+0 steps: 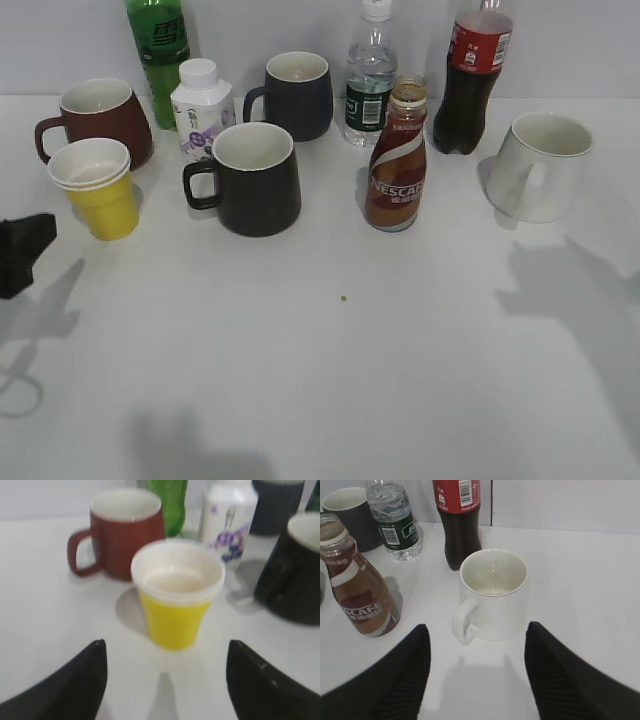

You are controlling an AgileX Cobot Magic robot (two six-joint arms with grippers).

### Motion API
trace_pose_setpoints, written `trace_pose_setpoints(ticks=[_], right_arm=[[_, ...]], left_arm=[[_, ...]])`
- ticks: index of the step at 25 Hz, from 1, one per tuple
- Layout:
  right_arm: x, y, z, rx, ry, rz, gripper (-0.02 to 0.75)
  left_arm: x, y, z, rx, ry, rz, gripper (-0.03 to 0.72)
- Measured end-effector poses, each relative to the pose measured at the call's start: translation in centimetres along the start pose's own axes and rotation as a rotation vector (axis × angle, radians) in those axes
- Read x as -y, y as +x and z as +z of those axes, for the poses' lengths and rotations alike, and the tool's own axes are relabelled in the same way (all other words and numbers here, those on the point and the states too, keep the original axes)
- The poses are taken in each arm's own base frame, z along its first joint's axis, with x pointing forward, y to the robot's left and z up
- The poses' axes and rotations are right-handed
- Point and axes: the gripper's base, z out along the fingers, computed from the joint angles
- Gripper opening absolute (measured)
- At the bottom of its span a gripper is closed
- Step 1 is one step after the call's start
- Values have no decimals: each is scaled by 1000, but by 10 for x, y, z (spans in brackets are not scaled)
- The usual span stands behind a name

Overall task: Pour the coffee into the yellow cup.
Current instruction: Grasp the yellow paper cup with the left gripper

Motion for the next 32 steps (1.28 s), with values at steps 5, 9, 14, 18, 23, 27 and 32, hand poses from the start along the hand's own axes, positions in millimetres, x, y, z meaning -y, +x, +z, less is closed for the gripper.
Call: trace_pose_setpoints(ticks=[5,9,14,18,23,27,32], right_arm=[[-12,-1,3,19,-62,-12,449],[-19,1,13,22,-94,-23,451],[-21,3,25,31,-95,-21,451],[-22,7,39,31,-95,5,452],[-23,16,62,38,-95,58,451],[-24,25,82,55,-98,70,451],[-35,40,102,74,-168,1,451]], left_arm=[[2,15,8,17,26,63,565],[2,27,27,44,30,79,587],[3,41,50,109,32,88,604],[6,44,73,131,54,100,605],[7,45,94,141,49,97,605],[7,46,111,144,50,97,604],[8,48,129,148,45,95,599]])
